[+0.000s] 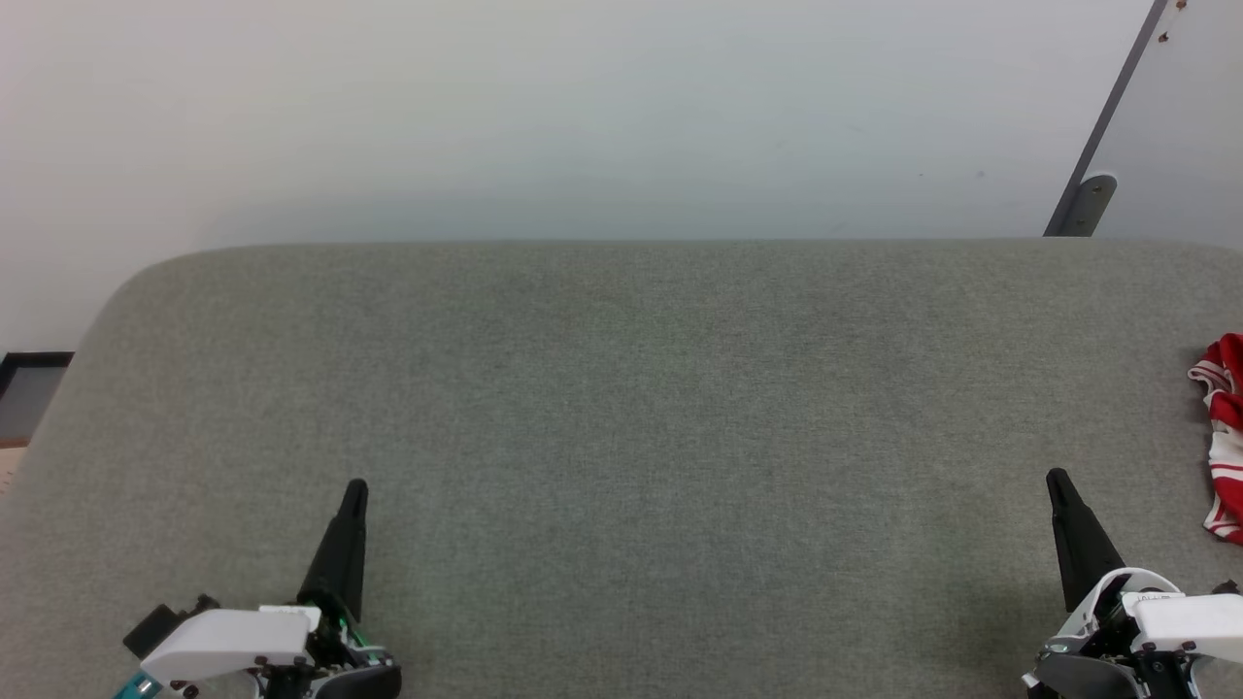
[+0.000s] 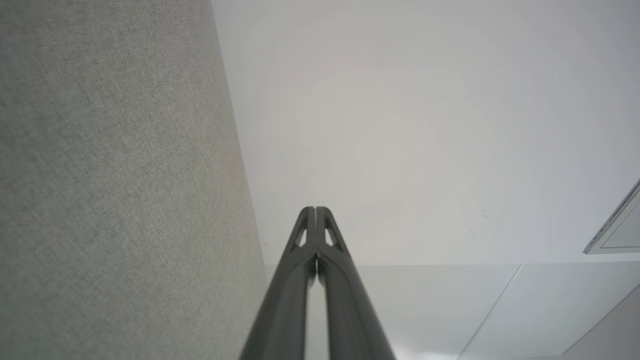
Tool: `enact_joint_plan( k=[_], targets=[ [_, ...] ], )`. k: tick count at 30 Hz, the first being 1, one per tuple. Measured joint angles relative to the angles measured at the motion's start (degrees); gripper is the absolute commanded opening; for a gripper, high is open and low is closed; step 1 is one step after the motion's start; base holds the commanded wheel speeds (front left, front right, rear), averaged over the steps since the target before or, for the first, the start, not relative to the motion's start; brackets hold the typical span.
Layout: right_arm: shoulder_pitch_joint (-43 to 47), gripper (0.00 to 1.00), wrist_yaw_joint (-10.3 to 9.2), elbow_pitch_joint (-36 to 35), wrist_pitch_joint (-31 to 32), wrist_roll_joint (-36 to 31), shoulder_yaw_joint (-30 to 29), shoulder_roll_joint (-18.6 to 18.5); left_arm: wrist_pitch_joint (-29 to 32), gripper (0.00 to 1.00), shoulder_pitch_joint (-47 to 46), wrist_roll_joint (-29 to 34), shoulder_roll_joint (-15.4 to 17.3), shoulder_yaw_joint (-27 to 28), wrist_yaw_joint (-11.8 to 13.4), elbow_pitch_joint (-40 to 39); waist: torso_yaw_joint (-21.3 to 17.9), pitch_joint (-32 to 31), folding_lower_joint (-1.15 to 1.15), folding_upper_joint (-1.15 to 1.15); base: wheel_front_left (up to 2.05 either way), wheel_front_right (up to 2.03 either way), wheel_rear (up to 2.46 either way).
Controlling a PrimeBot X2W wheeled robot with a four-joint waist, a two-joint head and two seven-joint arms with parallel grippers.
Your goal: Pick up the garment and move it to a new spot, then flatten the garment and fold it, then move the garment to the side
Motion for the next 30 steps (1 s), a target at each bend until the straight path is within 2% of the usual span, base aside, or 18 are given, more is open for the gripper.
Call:
enact_joint_plan(
  k=[30],
  targets=[
    [0.00, 0.00, 0.00, 0.00, 0.00, 0.00, 0.01, -0.01, 0.00, 0.00, -0.01, 0.00, 0.00, 0.00, 0.00, 0.00, 0.00, 0.00, 0.00, 0.00, 0.00, 0.00, 0.00]
  ],
)
